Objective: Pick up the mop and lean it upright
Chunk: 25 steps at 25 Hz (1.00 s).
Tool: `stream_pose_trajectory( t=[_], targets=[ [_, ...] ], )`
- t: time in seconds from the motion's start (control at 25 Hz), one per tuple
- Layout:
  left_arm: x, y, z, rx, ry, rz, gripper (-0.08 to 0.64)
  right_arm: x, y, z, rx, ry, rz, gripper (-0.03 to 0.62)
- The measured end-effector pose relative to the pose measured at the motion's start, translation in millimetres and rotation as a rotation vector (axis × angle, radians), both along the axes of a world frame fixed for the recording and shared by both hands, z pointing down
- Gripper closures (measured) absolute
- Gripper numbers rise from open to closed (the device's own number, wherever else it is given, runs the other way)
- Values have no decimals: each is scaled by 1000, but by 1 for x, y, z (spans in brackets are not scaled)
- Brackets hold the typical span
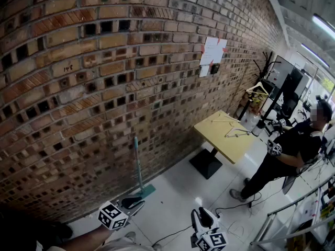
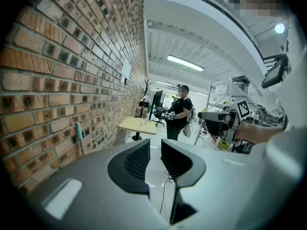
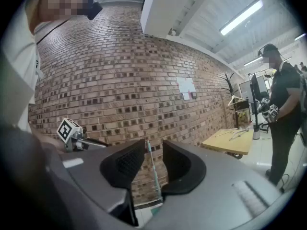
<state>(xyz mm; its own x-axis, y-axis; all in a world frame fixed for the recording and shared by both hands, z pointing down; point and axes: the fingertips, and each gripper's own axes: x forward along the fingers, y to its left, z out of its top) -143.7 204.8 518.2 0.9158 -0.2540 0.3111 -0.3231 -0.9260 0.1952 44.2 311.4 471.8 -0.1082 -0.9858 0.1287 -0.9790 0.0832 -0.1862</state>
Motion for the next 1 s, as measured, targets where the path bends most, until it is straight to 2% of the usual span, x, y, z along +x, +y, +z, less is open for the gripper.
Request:
stream_pose_trajectory(
  t=[0.36, 0.72, 1.0],
  targets=[
    [26, 18, 5, -12, 3, -70, 460, 41, 17, 5, 2, -10, -20, 480],
    [48, 35, 10, -17, 10, -163, 422, 73, 37, 8, 9, -10, -51, 480],
    [56, 54, 13, -20, 15, -231, 356, 94, 54, 16, -7, -15, -78, 481]
  ],
)
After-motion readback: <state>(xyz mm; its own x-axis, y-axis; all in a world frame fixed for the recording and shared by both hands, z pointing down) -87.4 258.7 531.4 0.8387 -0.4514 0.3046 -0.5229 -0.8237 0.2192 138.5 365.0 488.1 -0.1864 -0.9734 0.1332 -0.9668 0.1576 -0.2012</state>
